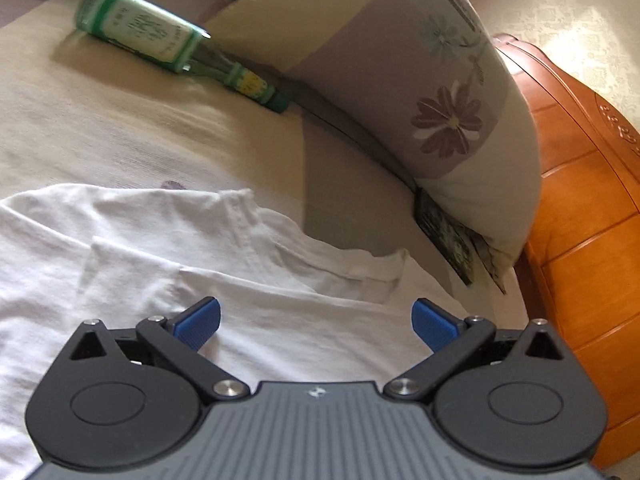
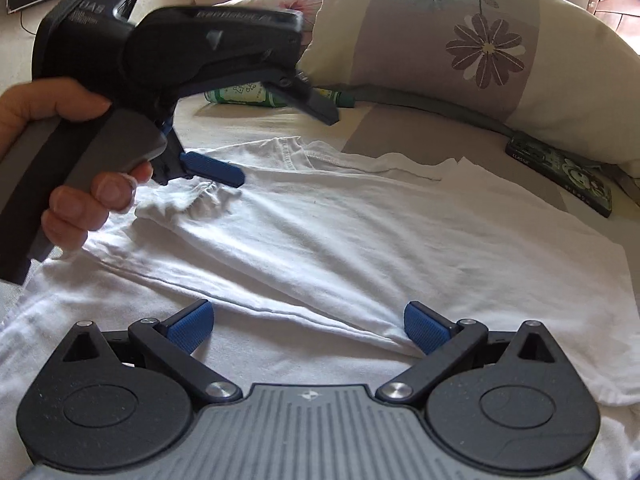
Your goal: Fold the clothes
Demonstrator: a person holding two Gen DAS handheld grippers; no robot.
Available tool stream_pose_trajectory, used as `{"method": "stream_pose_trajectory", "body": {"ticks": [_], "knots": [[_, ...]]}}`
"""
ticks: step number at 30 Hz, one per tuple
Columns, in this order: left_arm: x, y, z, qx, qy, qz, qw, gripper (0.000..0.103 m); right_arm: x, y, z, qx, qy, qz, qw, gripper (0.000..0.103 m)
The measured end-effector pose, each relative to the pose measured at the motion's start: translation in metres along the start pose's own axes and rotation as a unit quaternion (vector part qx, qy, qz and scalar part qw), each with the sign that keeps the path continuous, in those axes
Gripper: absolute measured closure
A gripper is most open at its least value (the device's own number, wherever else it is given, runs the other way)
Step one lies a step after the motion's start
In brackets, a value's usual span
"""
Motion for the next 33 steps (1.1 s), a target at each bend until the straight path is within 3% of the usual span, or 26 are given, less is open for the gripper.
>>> {"method": "stream_pose_trajectory", "body": {"ticks": [2, 6, 12, 18, 21, 23, 26, 28, 31, 33], "knots": [[0.014, -0.016, -0.004, 0.01, 0.023, -0.024, 0.9994, 0.002, 0.001, 0.001, -0.001, -0.005, 0.0, -0.005, 1.0, 0.0], [0.047, -0.025, -0.014, 0.033, 0.065, -0.034, 0.9968, 0.001, 0.001, 0.0, -0.001, -0.006, 0.0, -0.004, 1.0, 0.0], [0.04, -0.019, 0.004, 0.018, 0.008, -0.012, 0.9997, 0.001, 0.001, 0.001, 0.0, -0.012, 0.002, -0.009, 1.0, 0.0], [0.01, -0.026, -0.005, 0.055, 0.022, -0.012, 0.9982, 0.001, -0.016, -0.016, 0.014, 0.045, -0.029, -0.004, 0.999, 0.0], [-0.009, -0.01, -0.009, 0.038, 0.011, 0.007, 0.9992, 0.001, -0.017, -0.033, 0.016, 0.085, -0.026, -0.005, 0.996, 0.0], [-0.017, 0.007, -0.011, 0.013, 0.014, 0.027, 0.9995, 0.001, -0.002, -0.046, 0.006, 0.121, 0.019, -0.005, 0.993, 0.0], [-0.024, 0.015, -0.011, -0.01, 0.025, 0.039, 0.9989, 0.001, -0.01, -0.053, 0.012, 0.144, 0.007, 0.007, 0.989, 0.0], [-0.027, 0.001, -0.005, 0.002, 0.019, 0.026, 0.9995, 0.001, -0.025, -0.055, 0.018, 0.157, -0.027, 0.008, 0.987, 0.0], [-0.015, -0.033, 0.006, 0.032, 0.022, -0.002, 0.9992, 0.001, -0.036, -0.051, 0.018, 0.142, -0.034, 0.012, 0.989, 0.0], [0.005, -0.055, 0.009, 0.044, 0.037, -0.026, 0.998, 0.001, -0.039, -0.048, 0.012, 0.125, -0.037, -0.009, 0.991, 0.0]]}}
Point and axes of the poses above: each gripper's, at about its wrist camera, not at the fingertips, and x roughly the way its jaws point, y to its left, z to its top, the point moved 9 cm from there along x, roughly the way its jaws point, and after that the axes turned 10 degrees about -z, right-handed, at the moved point
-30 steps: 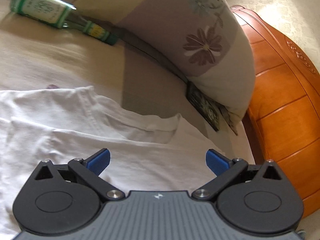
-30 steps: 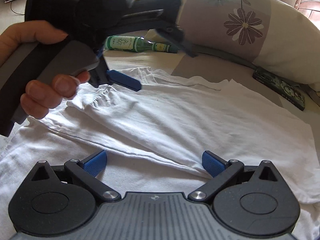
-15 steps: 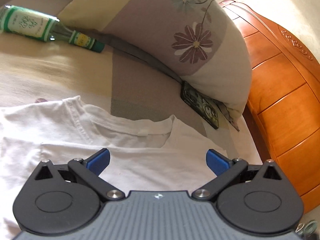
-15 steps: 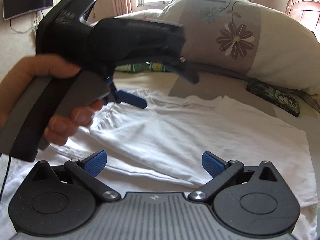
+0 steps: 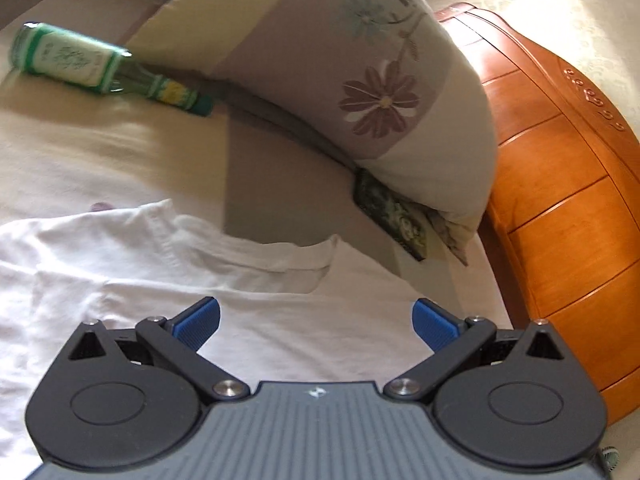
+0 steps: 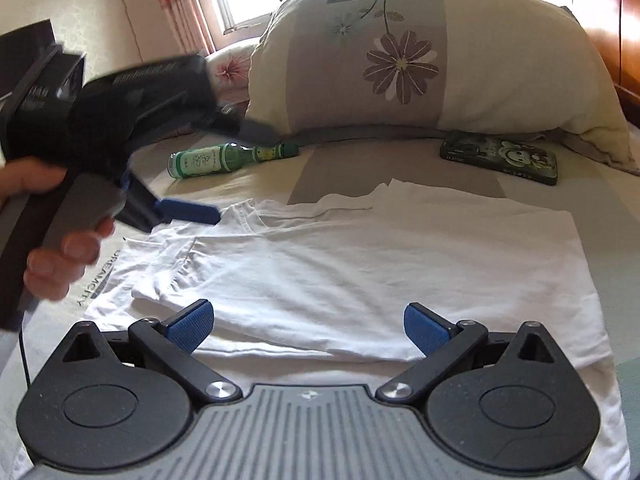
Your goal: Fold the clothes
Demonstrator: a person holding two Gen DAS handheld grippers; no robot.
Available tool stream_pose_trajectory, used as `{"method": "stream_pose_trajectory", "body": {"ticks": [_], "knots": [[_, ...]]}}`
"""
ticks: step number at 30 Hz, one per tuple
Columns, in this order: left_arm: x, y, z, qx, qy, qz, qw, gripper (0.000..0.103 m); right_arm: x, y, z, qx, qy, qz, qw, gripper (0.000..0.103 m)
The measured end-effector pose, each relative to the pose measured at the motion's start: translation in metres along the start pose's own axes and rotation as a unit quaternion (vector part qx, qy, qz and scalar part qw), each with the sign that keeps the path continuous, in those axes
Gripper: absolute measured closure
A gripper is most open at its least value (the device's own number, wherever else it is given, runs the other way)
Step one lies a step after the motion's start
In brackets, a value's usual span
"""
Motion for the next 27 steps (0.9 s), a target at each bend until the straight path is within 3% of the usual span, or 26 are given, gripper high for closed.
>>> {"method": "stream_pose_trajectory", "body": {"ticks": [3, 6, 9, 12, 14, 17, 23, 27], "knots": [[0.043, -0.016, -0.004, 0.011, 0.04, -0.028, 0.9987, 0.001, -0.012, 0.001, -0.009, -0.036, -0.017, -0.027, 0.999, 0.0], [0.082, -0.01, -0.009, 0.017, 0.067, -0.01, 0.9975, 0.001, -0.027, 0.0, -0.012, -0.064, -0.04, -0.045, 0.996, 0.0], [0.101, -0.003, -0.001, 0.029, 0.048, 0.004, 0.9984, 0.001, -0.036, -0.006, -0.008, -0.071, -0.058, -0.059, 0.994, 0.0], [0.109, -0.001, 0.013, 0.03, 0.03, 0.019, 0.9989, 0.001, -0.037, -0.01, -0.004, -0.054, -0.053, -0.047, 0.996, 0.0], [0.108, -0.001, 0.019, 0.034, 0.022, 0.054, 0.9977, 0.001, -0.037, -0.011, -0.005, -0.049, -0.049, -0.037, 0.997, 0.0], [0.108, -0.019, 0.012, 0.039, 0.028, 0.017, 0.9987, 0.001, -0.038, -0.013, -0.008, -0.06, -0.05, -0.041, 0.996, 0.0], [0.147, -0.054, -0.017, 0.071, 0.117, -0.062, 0.9887, 0.001, -0.046, -0.027, -0.014, -0.068, -0.058, -0.05, 0.995, 0.0], [0.175, -0.053, -0.017, 0.088, 0.104, -0.055, 0.9891, 0.001, -0.044, -0.047, -0.024, -0.049, -0.037, -0.05, 0.997, 0.0]]}}
Point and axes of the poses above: each gripper's, at about its wrist camera, not at the fingertips, and x roughly the way its jaws point, y to its left, z to its top, the point moved 9 cm from there along x, roughly the way its jaws point, and after that the axes turned 10 degrees about -z, right-handed, at the moved point
